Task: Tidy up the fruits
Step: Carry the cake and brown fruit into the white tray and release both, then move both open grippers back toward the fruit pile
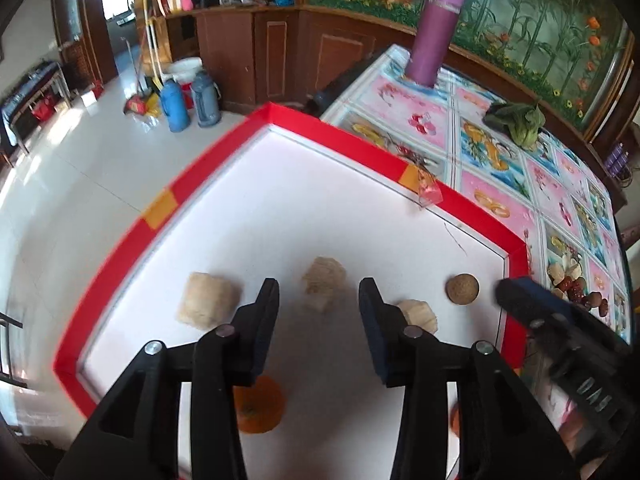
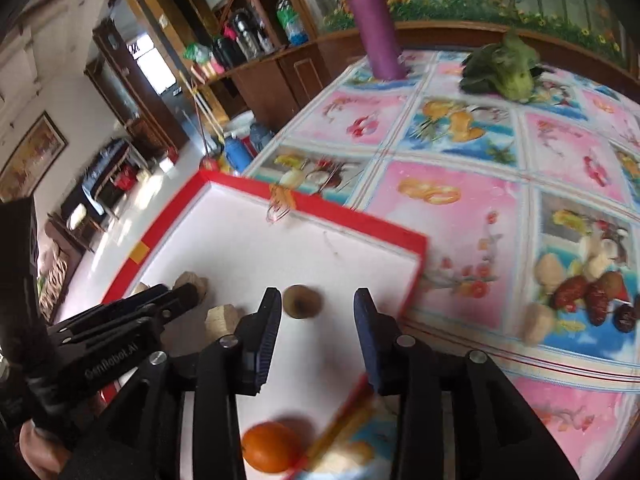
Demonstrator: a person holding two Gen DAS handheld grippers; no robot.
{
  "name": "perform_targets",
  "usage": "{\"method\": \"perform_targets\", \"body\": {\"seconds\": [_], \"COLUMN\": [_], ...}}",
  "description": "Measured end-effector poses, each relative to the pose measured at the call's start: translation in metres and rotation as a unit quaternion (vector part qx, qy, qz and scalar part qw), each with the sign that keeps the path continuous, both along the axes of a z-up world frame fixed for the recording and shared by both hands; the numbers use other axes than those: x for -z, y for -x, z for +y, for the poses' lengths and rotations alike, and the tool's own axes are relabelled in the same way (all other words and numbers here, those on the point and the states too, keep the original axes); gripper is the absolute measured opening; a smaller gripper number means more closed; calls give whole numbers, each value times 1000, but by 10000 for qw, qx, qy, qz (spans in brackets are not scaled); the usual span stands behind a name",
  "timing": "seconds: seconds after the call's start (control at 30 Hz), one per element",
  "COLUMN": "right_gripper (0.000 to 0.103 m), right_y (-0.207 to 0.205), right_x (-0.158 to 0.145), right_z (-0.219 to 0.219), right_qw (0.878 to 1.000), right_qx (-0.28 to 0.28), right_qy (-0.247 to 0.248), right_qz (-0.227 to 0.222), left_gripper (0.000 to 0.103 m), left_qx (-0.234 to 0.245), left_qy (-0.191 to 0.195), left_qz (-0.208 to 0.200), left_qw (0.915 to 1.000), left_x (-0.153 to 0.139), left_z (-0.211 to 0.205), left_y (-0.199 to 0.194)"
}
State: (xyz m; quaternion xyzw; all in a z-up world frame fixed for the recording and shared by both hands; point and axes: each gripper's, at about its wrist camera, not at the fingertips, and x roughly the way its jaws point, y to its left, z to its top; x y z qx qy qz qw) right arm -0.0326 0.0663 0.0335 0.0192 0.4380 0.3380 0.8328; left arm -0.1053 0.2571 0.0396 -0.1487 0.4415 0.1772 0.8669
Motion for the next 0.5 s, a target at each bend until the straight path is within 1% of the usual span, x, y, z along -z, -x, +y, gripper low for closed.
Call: {"method": "perform_targets", "body": {"seconds": [0.1, 0.13, 0.2, 0.27, 0.3, 0.33, 0.43, 0.5], "right_gripper": [37, 38, 38, 38, 38, 38, 38, 38], "right_y": [2, 2, 1, 4, 1, 1, 0, 0], "right_x": [-12, -15, -19, -21, -20, -18, -10, -3], "right_z": [-37, -53, -78, -116, -127, -148, -189, -205], "right_qw": [9993, 9988, 9975, 9945, 9936, 9918, 9891, 9891], "right_qx": [263, 344, 527, 852, 943, 1112, 1378, 1418], "right_qy": [-201, -255, -244, -182, -171, -140, -85, -26], "right_qz": [-185, -256, -400, -578, -604, -620, -517, -407], "left_gripper": [47, 48, 55, 57, 57, 57, 57, 57], "left_qx": [-13, 53, 221, 510, 685, 839, 1423, 1765], "left_qy": [-225, -287, -439, -560, -604, -644, -663, -690], "left_qz": [-206, -297, -405, -541, -581, -589, -606, -618], "left_qw": [9995, 9991, 9980, 9957, 9941, 9926, 9857, 9799], "left_x": [-15, -21, -28, -36, -38, -39, -41, -42], "left_z": [-6, -11, -25, -47, -60, -71, -112, -138], "left_y": [14, 20, 26, 32, 33, 32, 30, 26]}}
